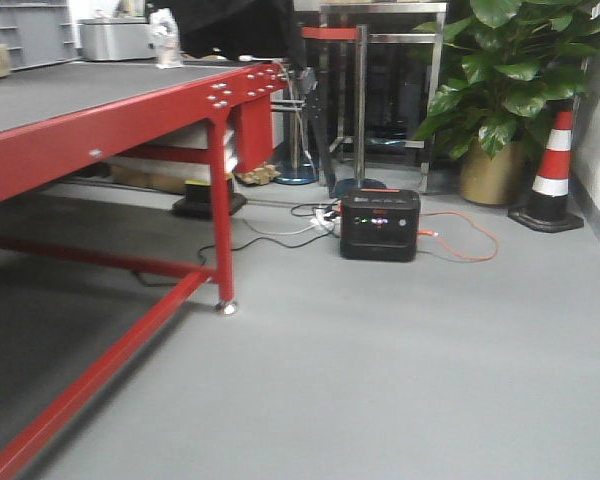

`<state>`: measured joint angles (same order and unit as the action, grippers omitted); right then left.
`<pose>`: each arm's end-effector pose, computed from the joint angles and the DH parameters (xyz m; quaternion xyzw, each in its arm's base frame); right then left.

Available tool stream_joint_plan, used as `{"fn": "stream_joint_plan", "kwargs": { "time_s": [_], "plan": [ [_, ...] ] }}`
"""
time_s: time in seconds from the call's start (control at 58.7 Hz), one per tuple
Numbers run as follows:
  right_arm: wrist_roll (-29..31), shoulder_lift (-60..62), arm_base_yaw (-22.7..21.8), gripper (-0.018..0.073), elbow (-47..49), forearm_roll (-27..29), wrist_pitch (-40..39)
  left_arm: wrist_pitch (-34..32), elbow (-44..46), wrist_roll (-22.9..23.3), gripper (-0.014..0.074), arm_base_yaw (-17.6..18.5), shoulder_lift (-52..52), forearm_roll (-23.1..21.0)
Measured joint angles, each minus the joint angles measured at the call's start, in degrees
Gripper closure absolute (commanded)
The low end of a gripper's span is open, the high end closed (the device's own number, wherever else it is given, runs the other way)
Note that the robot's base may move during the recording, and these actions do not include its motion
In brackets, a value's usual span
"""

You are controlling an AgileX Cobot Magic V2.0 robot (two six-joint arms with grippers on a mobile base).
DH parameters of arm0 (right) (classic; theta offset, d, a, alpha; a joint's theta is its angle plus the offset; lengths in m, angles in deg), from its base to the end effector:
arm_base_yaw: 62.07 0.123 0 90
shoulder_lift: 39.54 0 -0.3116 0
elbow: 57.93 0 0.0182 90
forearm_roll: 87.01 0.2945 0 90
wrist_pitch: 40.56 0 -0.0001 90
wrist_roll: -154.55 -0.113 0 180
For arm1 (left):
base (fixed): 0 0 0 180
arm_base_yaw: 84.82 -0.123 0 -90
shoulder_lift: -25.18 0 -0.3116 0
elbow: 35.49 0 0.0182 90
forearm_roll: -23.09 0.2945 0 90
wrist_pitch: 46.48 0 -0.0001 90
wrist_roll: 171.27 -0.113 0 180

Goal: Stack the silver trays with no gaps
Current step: 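Carry the tray with both grippers while driving to the other rack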

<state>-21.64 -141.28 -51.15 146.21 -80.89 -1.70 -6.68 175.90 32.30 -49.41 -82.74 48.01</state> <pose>0.4386 0.0923 0.4591 -0.0913 0.8442 0.0829 0.5216 0.4070 -0.2519 0.4621 0.1532 0.8181 -0.0753 0.5491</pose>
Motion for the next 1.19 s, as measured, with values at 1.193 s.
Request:
{"fn": "stream_joint_plan", "kwargs": {
  "time_s": [1.193],
  "plan": [
    [0.1, -0.1, 0.0, 0.0638, 0.1, 1.1, -0.7, 0.0, 0.1, 0.0, 0.0596, -0.1, -0.1, 1.3]
  ]
}}
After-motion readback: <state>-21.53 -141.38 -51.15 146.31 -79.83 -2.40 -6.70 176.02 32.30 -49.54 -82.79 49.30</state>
